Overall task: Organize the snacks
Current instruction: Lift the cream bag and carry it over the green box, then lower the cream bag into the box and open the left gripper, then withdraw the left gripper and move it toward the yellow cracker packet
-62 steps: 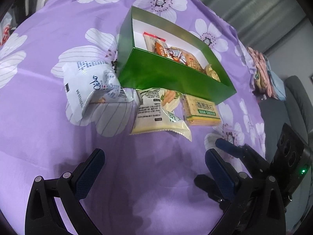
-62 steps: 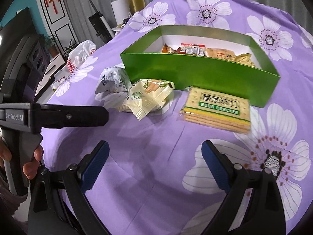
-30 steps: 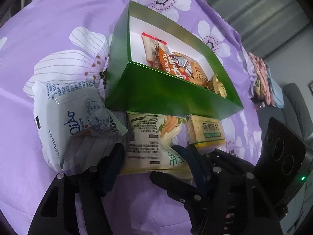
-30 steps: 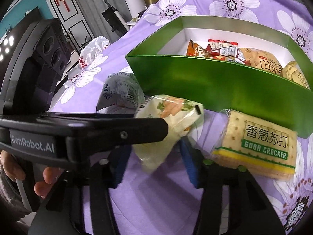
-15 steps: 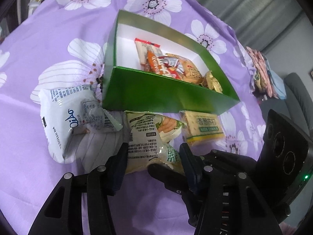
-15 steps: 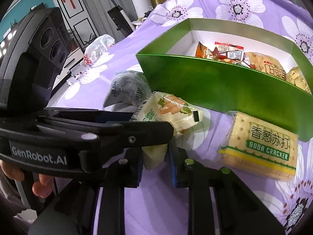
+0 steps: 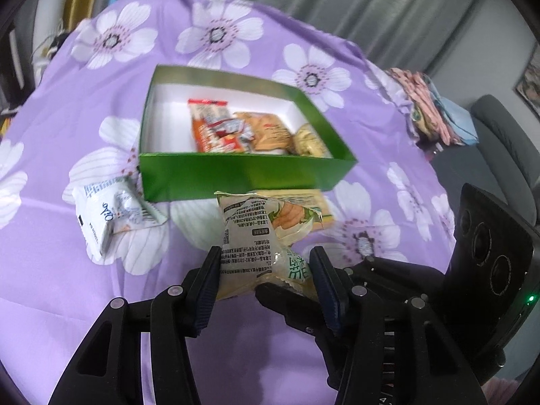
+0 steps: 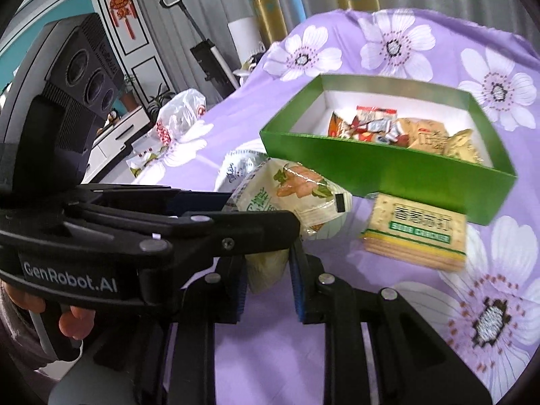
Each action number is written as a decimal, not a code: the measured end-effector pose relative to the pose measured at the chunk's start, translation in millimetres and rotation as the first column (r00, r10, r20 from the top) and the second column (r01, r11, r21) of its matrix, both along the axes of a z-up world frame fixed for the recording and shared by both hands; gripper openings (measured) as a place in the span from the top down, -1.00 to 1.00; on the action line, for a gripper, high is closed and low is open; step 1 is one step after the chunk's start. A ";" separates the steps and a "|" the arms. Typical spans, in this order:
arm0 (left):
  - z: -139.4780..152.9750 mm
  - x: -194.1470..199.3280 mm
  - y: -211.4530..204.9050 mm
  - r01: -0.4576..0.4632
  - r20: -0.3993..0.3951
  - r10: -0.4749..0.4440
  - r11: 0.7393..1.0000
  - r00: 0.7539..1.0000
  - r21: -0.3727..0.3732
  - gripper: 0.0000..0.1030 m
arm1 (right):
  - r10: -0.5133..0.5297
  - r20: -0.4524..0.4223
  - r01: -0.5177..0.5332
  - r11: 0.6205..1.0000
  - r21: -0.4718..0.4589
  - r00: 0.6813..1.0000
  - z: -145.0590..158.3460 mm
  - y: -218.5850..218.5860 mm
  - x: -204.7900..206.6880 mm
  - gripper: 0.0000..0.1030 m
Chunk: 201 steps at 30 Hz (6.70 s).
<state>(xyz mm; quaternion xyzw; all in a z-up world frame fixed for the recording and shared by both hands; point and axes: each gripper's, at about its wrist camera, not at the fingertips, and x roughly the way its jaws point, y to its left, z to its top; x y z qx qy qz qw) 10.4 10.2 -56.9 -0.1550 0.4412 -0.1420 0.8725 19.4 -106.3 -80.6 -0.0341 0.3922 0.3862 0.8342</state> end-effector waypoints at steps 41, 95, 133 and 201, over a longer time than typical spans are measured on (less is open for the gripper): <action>91.9 -55.7 -46.0 0.039 0.244 -0.059 0.995 0.968 0.086 -0.02 | -0.094 0.239 0.073 0.993 0.093 0.966 86.2 -41.9 -59.5 0.57; -4.4 163.4 3.9 -0.061 -0.026 0.061 0.998 0.998 0.000 -0.02 | -0.131 0.017 0.132 0.991 -0.029 0.991 0.1 13.3 153.4 0.49; 37.1 9.3 17.3 -0.145 0.065 0.142 0.988 0.988 0.056 -0.95 | -0.343 0.066 0.342 0.939 0.027 0.937 37.1 -90.9 26.3 -0.72; -41.5 30.0 -37.6 -0.028 -0.070 0.028 1.000 0.997 0.010 -0.95 | -0.304 0.001 0.302 0.947 -0.107 0.953 -34.2 -107.0 35.7 -0.60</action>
